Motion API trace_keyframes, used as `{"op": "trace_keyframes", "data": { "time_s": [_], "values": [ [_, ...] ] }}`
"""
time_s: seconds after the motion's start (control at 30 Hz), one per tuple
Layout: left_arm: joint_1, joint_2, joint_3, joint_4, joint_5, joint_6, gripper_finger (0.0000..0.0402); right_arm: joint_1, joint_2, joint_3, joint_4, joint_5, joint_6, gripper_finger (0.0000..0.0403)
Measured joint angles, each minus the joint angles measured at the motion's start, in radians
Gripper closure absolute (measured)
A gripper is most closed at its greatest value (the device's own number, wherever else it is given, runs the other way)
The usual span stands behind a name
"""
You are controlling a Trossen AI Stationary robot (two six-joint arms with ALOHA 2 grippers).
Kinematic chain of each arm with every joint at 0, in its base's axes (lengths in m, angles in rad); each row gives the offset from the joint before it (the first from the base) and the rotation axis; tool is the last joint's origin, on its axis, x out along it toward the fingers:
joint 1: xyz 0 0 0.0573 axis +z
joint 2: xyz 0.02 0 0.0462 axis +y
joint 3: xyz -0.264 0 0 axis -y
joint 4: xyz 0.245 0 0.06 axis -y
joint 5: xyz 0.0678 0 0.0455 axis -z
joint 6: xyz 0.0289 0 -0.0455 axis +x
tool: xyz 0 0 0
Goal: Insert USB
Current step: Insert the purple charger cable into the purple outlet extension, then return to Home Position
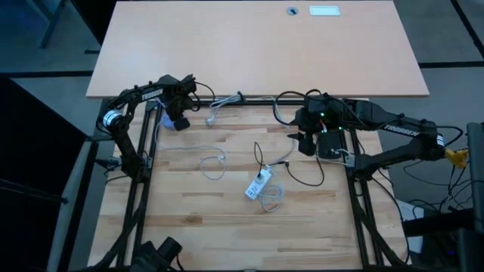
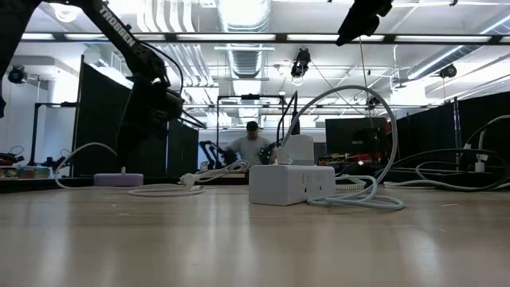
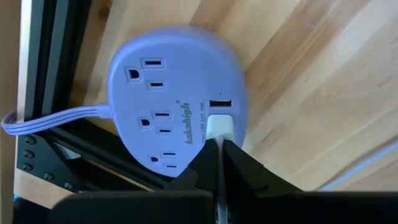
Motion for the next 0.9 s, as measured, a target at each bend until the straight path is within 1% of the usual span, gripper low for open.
{"op": "trace_keyframes", "data": {
  "time_s": [0.17,0.27,0.33,0.4,0.5,0.6,0.7,0.77,0.83,0.9],
  "values": [
    [0.0,-0.004,-0.036,0.029,-0.004,-0.002,0.0401,0.0,0.0,0.0,0.0,0.0,0.0,0.0203],
    [0.001,-0.003,-0.054,0.046,-0.003,-0.037,0.04,0.0,0.0,0.0,0.0,0.0,0.005,0.0203],
    [0.0,-0.003,-0.056,0.052,-0.019,-0.072,0.0391,0.0,0.0,0.0,-0.002,0.0,0.016,0.0203],
    [-0.001,-0.004,-0.054,0.047,-0.02,-0.084,0.0375,0.0,-0.003,0.0,-0.011,0.0,0.016,0.0203],
    [-0.001,-0.036,-0.021,-0.002,-0.021,-0.087,0.0341,0.0,-0.013,0.006,-0.009,0.0,0.029,0.0203],
    [-0.001,-0.063,0.02,-0.036,-0.024,-0.09,0.0303,0.0,-0.021,0.058,-0.012,0.0,0.051,0.0203],
    [-0.003,-0.104,0.074,-0.058,-0.018,-0.112,0.0268,0.0,-0.037,0.121,-0.01,0.0,0.024,0.0203],
    [-0.003,-0.138,0.107,-0.079,0.044,-0.14,0.0247,0.0,-0.048,0.153,-0.01,0.001,-0.002,0.0203],
    [-0.003,-0.19,0.13,-0.066,0.166,-0.191,0.0228,0.0,-0.066,0.174,-0.003,0.0,-0.023,0.0203],
    [-0.009,-0.269,0.139,-0.013,0.288,-0.271,0.0214,0.0,-0.098,0.18,0.007,-0.004,-0.031,0.0203]
  ]
}}
